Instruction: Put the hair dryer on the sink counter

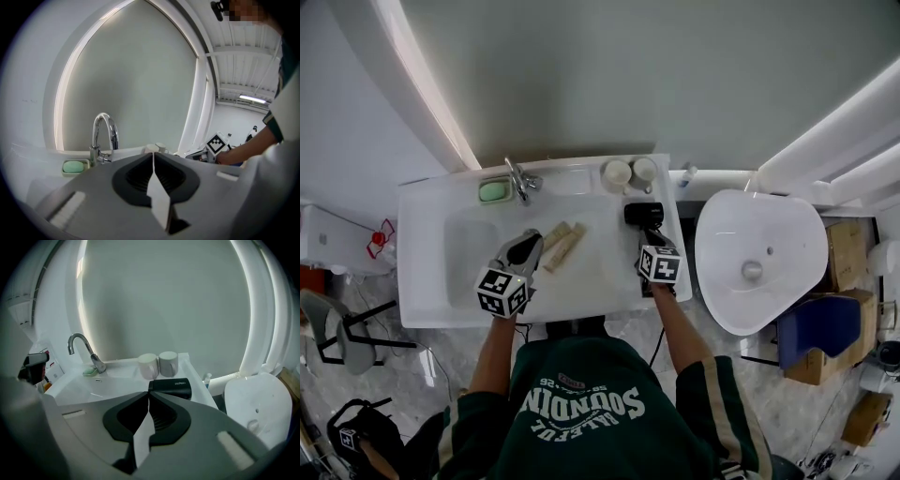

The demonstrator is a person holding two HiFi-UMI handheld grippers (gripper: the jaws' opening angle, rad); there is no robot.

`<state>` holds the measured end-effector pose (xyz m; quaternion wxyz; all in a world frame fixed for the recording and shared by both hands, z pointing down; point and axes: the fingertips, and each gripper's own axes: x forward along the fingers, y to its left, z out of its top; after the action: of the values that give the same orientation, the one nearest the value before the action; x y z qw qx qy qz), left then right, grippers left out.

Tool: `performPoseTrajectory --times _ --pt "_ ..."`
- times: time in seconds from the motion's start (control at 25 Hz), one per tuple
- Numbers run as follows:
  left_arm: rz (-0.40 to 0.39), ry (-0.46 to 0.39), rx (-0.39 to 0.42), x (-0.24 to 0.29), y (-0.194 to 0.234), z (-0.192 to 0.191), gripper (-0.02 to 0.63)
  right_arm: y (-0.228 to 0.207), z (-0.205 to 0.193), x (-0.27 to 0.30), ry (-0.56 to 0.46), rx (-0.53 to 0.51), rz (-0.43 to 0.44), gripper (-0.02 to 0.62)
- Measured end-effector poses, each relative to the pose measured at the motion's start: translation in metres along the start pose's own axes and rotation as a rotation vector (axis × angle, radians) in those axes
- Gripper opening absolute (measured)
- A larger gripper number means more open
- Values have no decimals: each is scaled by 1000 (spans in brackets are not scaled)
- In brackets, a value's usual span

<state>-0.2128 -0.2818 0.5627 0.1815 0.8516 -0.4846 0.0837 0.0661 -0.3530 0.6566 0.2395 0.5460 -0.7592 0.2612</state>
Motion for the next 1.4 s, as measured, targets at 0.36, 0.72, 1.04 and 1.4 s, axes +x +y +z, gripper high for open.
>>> performPoseTrajectory --times 0.36,0.72,1.04,1.4 --pt "18 -10 -3 -4 9 3 61 58 27 -5 -89 -63 145 5" --pt "34 -22 -9 -6 15 5 61 121 75 -33 -251 -145 290 5" --pt "62 -47 -4 -15 24 11 61 149 97 -55 -337 -188 354 6" --pt "75 -58 -2 -22 29 14 61 151 96 -59 -352 -202 358 5"
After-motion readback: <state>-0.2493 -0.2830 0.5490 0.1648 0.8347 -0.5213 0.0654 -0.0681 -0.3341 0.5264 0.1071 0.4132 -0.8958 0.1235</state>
